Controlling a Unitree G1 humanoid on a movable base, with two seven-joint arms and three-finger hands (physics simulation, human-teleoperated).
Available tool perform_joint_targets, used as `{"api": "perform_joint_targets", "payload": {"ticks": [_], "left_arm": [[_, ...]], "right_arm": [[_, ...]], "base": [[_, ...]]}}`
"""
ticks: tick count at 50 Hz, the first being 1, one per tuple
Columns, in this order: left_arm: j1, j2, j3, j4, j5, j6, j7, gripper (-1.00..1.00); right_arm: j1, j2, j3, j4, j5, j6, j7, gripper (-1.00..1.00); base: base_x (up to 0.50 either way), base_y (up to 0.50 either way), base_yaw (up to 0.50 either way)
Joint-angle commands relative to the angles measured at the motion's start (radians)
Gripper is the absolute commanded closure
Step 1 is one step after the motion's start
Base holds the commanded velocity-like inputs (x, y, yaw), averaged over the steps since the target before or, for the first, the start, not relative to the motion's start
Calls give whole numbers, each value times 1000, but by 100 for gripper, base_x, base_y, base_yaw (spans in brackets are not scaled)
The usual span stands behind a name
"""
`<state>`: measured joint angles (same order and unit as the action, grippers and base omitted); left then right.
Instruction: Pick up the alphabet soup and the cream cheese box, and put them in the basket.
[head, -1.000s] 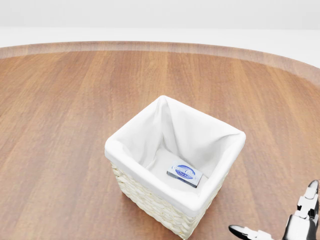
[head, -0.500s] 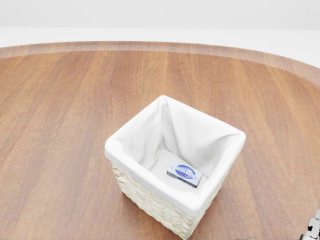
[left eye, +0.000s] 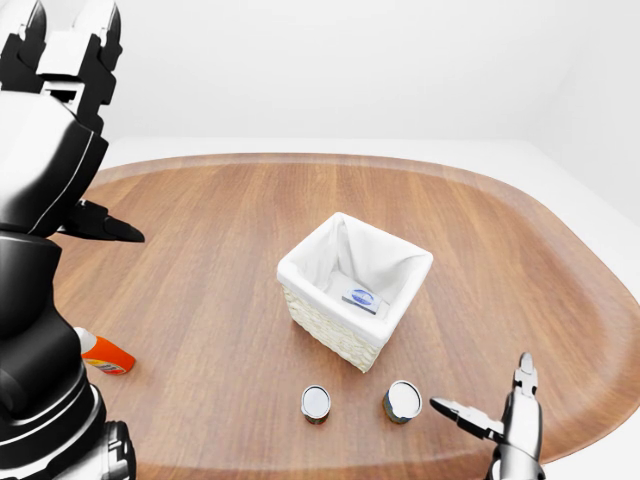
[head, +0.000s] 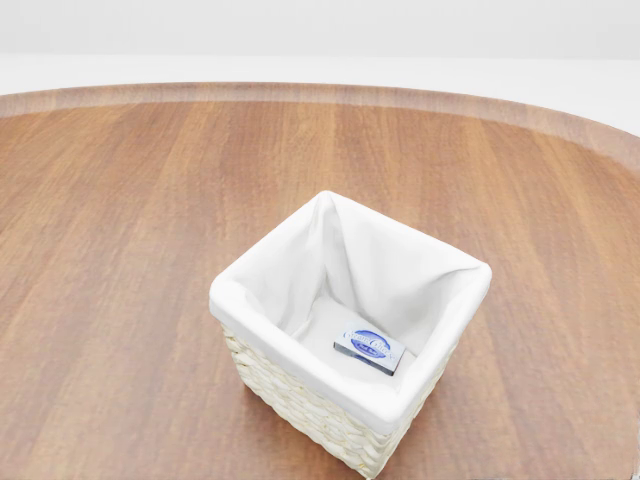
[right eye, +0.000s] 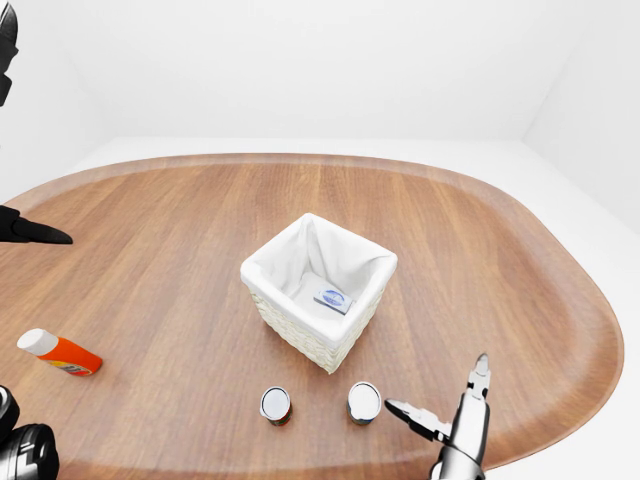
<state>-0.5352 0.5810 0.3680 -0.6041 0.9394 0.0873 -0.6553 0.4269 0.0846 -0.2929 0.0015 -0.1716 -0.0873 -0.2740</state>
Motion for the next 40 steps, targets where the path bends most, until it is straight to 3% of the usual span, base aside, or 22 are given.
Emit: {"api": "perform_joint_targets", "payload": {"ticks": [1, 13, 24, 29, 40], "left_arm": [[-17, 10, 0, -11, -35, 0, 6, -100], [-17, 13, 2, -11, -37, 0, 4, -100], [0, 0, 2, -2, -41, 0, 30, -100], [-20, 12, 0, -15, -33, 0, 0, -100], [-7, 3, 2, -6, -41, 0, 24, -100]], "right_arm": [[58, 48, -44, -58, 88, 0, 142, -100], [72, 83, -42, -34, 37, 0, 189, -100], [42, 43, -7, 126, -78, 0, 114, -100], [30, 29, 7, 153, -132, 0, 65, -100], [76, 32, 88, 61, -188, 0, 23, -100]], "base": [[0, 0, 0], [0, 0, 0], [0, 0, 0], [0, 0, 0], [0, 0, 0]]}}
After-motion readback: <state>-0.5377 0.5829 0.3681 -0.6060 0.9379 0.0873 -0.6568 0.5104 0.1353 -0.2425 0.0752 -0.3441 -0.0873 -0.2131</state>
